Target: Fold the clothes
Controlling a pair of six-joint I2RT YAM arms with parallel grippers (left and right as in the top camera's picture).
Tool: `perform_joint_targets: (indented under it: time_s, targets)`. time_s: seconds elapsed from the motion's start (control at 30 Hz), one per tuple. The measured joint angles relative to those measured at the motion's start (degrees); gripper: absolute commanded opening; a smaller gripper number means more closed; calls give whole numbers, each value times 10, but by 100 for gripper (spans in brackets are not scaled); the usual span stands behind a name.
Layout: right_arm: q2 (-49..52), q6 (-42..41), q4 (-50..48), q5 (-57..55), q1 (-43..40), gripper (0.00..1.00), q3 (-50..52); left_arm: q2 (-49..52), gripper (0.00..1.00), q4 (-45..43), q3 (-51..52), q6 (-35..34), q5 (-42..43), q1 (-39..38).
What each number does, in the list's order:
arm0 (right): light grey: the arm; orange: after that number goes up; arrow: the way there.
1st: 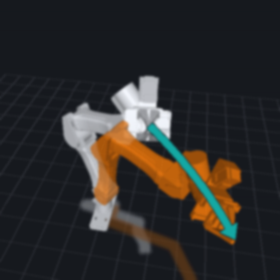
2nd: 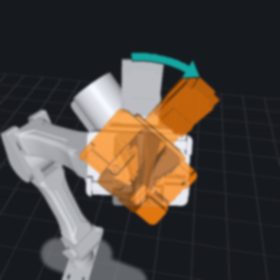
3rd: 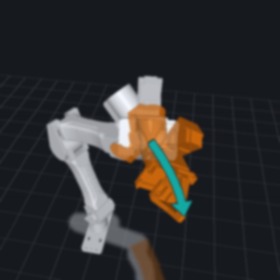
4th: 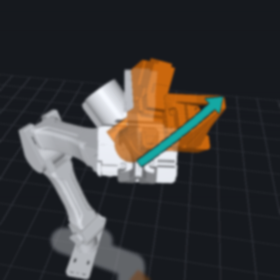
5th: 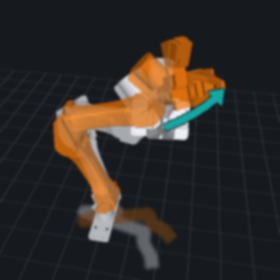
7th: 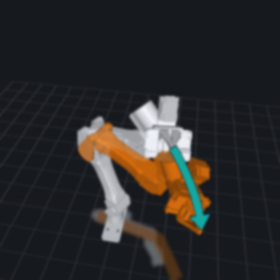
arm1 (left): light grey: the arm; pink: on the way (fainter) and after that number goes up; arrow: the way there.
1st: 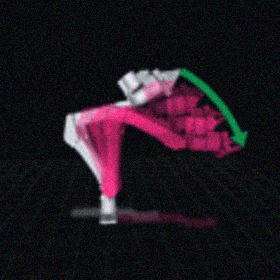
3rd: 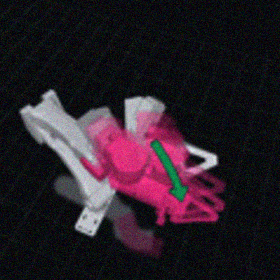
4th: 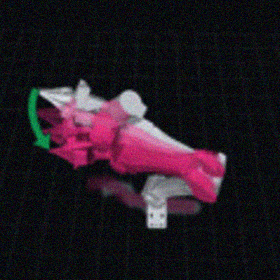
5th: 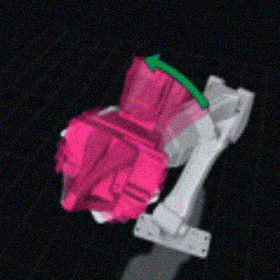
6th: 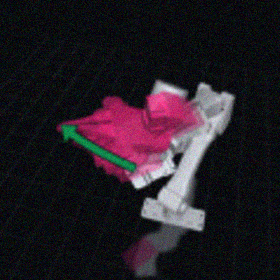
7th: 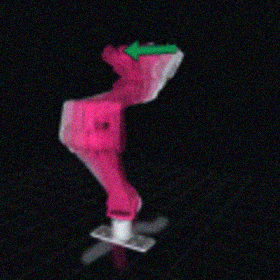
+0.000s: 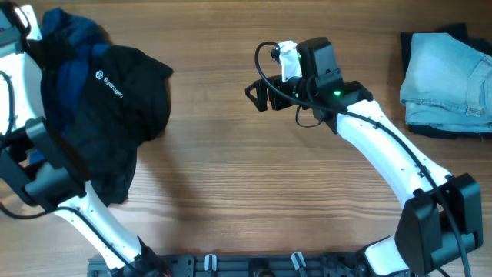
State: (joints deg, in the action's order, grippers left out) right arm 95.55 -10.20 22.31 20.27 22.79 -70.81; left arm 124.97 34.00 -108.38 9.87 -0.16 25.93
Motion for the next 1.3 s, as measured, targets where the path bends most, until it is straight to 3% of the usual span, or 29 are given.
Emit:
perform_joint_targets:
  time_s: [0.13,0.17,0.27,0.33,0.4,0.47,0.63,0.73,1.17,1.23,1.27,1.3]
  targets:
    - [0,0,0,-2,0,100,0,25,93,-13,0,5,0,0]
    - [0,0,0,-3,0,100,0,33,83,-15,0,6,0,0]
    - [0,0,0,-7,0,99,0,54,34,-20,0,7,0,0]
    - [0,0,0,-10,0,100,0,63,16,-25,0,9,0,0]
    - [0,0,0,-15,0,100,0,66,8,-33,0,9,0,0]
    - [0,0,0,-15,0,100,0,66,5,-42,0,6,0,0]
    - [0,0,0,-19,0,100,0,65,12,-54,0,-7,0,0]
    - [0,0,0,-20,0,99,0,61,26,-53,0,-14,0,0]
    - [0,0,-5,-23,0,100,0,-36,33,-36,0,-24,2,0]
    - [0,0,-5,-23,0,99,0,-36,27,-27,0,-24,4,0]
    - [0,0,-5,-23,0,100,0,-35,5,-23,0,-24,6,0]
    - [0,0,-5,-23,0,100,0,-35,4,-22,0,-26,7,0]
